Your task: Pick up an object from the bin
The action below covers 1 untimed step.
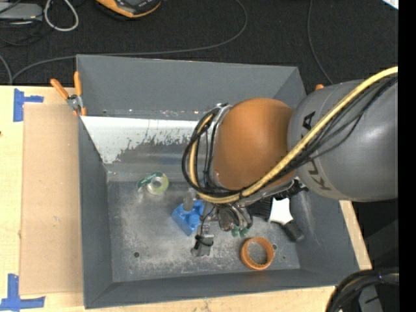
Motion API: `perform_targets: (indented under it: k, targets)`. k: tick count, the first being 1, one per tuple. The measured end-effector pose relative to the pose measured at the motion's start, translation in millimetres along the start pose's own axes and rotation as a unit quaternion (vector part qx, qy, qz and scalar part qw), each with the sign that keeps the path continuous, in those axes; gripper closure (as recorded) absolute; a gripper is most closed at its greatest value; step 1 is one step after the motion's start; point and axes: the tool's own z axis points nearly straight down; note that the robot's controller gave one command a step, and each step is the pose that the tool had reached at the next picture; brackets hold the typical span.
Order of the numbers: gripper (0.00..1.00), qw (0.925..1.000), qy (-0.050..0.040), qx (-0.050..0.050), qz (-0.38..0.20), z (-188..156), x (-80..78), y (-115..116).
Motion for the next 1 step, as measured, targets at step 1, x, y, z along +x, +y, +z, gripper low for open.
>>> perform_targets:
  k: [1]
  targets:
    - [0.00, 1.0000, -0.0036, 0.000, 0.002, -4.0, -1.9, -1.1]
